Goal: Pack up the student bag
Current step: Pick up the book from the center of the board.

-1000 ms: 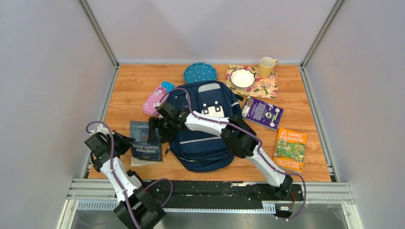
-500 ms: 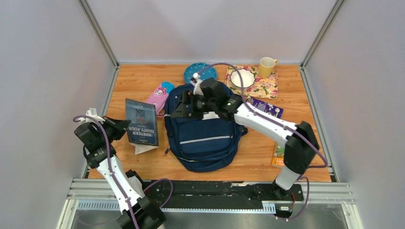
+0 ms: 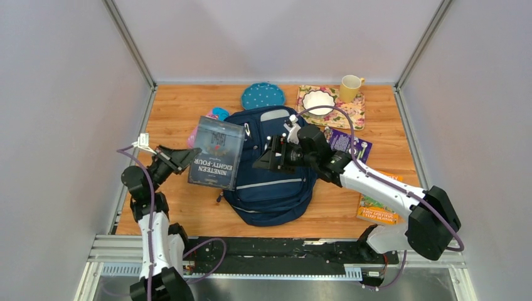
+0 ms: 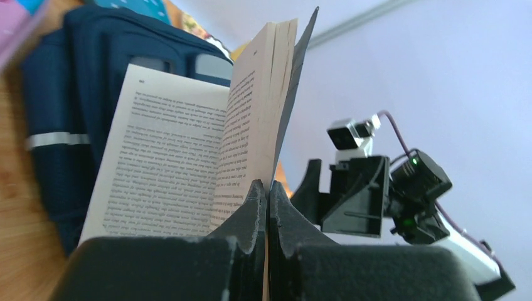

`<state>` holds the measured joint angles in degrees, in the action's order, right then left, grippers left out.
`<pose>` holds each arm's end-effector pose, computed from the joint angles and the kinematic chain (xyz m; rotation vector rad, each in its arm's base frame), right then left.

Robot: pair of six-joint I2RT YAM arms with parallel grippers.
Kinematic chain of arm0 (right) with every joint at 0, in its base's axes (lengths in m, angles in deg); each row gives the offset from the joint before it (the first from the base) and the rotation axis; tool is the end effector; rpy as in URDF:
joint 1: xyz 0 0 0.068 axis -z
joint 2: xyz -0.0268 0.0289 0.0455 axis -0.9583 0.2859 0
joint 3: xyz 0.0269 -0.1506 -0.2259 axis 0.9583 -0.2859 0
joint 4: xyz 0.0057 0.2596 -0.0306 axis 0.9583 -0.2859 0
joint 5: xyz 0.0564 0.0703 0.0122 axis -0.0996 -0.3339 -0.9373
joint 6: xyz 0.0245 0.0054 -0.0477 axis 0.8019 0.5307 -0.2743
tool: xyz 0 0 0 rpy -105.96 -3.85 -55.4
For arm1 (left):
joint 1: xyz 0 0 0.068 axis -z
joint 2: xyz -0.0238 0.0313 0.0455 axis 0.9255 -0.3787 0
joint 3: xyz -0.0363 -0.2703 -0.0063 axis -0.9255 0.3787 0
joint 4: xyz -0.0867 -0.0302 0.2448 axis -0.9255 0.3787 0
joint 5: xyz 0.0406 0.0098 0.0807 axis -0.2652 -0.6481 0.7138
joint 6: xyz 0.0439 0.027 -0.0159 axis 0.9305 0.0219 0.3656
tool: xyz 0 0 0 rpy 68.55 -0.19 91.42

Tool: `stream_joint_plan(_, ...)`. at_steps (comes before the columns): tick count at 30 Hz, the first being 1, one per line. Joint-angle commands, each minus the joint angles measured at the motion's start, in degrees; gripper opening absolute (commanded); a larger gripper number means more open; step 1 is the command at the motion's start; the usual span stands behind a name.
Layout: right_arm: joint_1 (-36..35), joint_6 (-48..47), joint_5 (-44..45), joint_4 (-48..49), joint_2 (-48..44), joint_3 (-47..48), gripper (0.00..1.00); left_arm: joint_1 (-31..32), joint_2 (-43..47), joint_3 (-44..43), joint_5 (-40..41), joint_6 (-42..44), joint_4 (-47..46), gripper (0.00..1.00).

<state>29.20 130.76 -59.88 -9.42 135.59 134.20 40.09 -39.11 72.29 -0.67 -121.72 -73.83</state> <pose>0.2065 0.2190 0.2784 -0.1442 2.3898 1.2927 0.1495 0.0439 0.2534 -0.4855 1.5982 -1.3326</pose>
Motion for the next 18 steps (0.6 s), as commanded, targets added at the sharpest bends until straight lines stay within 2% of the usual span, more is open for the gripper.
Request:
stream_joint_plan(1,-0.03,4.03,-1.66,11.09,-0.38,-1.63,0.85,9.36,1.44,-2.73,4.35,-0.56,-5.93,0.00)
stream_joint_plan(7,-0.37,5.61,-2.63,14.96,3.66,-0.05,0.85,19.29,-0.06,-1.95,9.27,0.51,-7.24,0.00)
stream_joint_plan(11,-0.90,6.76,-1.75,15.59,6.48,0.82,0.85,22.47,-0.93,1.21,11.03,-3.79,-15.22,0.00)
stream_joint_plan(18,-2.40,8.42,-1.05,21.98,10.52,-1.01,0.85,25.46,-2.96,3.67,11.47,-4.94,-19.80,0.00)
